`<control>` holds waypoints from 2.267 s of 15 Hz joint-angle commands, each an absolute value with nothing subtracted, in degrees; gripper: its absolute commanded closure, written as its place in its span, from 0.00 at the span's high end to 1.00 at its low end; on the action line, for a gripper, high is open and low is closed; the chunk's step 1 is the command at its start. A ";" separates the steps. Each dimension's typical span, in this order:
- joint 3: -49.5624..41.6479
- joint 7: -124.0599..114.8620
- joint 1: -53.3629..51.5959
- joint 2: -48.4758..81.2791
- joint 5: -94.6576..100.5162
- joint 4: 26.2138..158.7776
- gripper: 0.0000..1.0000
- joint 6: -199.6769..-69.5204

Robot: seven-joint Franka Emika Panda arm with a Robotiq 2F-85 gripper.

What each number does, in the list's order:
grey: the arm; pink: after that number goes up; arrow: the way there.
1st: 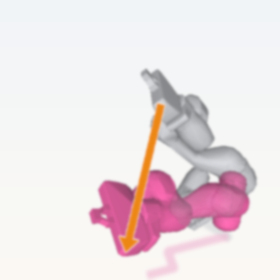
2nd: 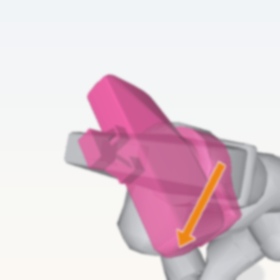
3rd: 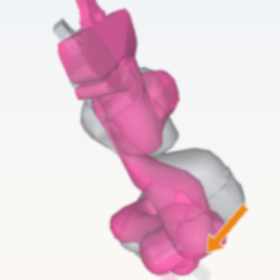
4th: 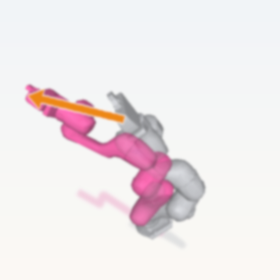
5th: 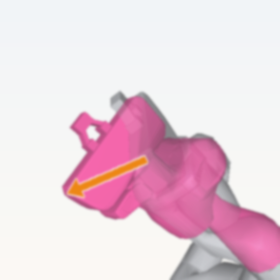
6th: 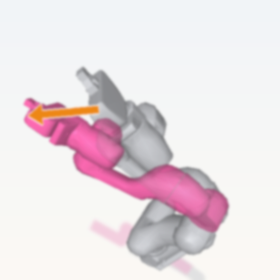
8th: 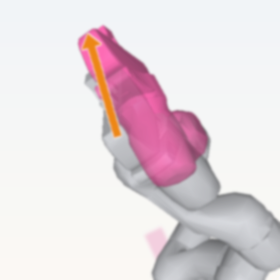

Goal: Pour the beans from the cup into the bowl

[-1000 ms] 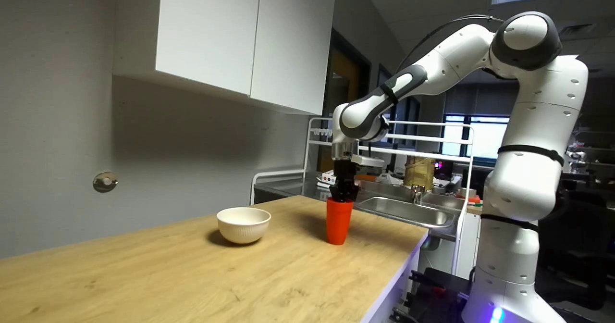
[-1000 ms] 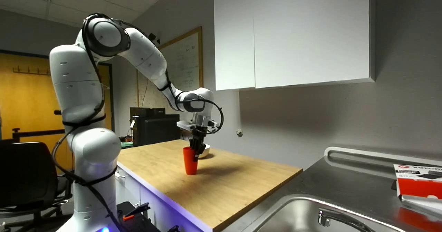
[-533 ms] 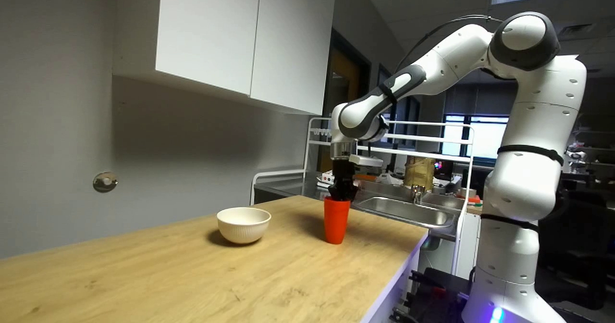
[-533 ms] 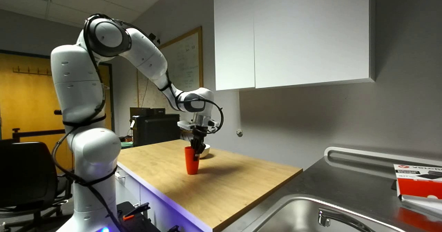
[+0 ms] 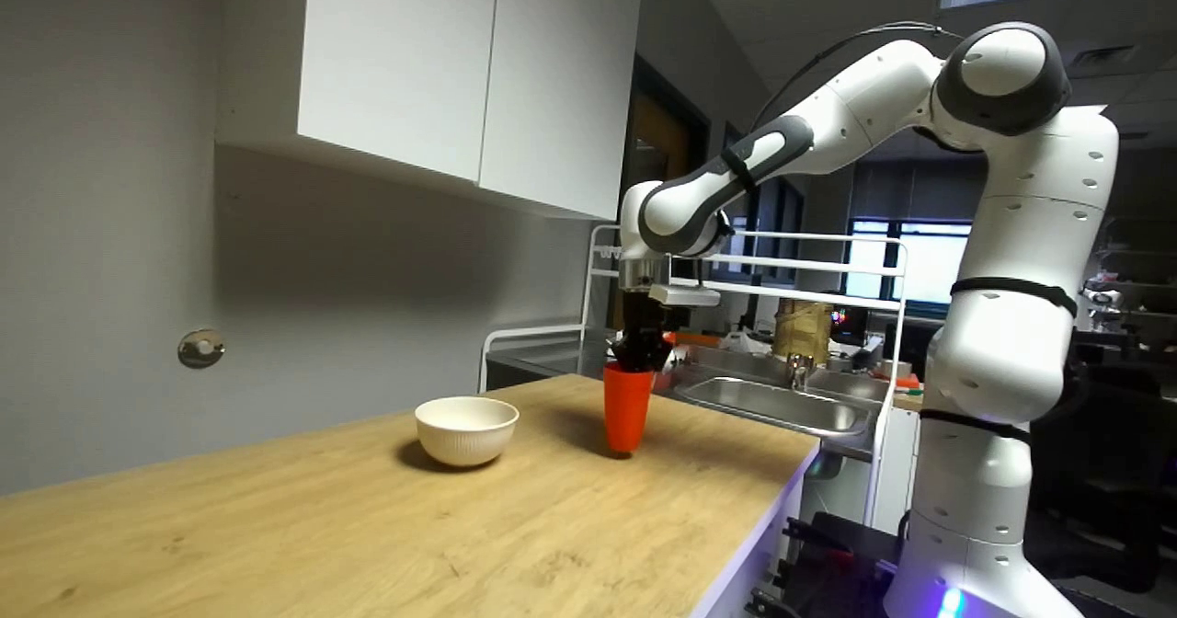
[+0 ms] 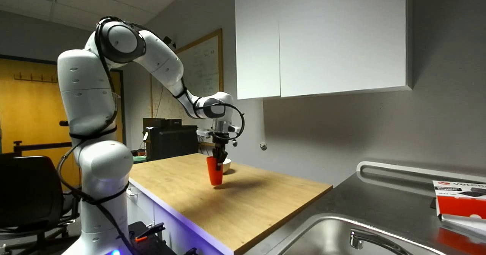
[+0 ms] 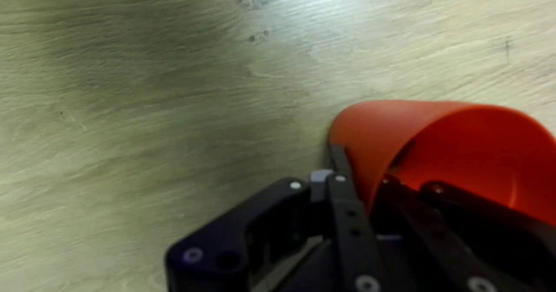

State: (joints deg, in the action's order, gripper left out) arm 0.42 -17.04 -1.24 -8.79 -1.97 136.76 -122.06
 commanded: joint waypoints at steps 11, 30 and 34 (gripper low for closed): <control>13.53 -45.52 -8.49 3.62 25.74 103.69 0.02 -102.88; 6.66 -49.84 -32.07 40.24 56.84 69.41 0.02 -73.01; 5.77 -49.98 -34.58 44.25 61.23 66.08 0.02 -67.47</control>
State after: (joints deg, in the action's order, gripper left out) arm 7.16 -50.44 -32.45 40.43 58.66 71.32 -72.03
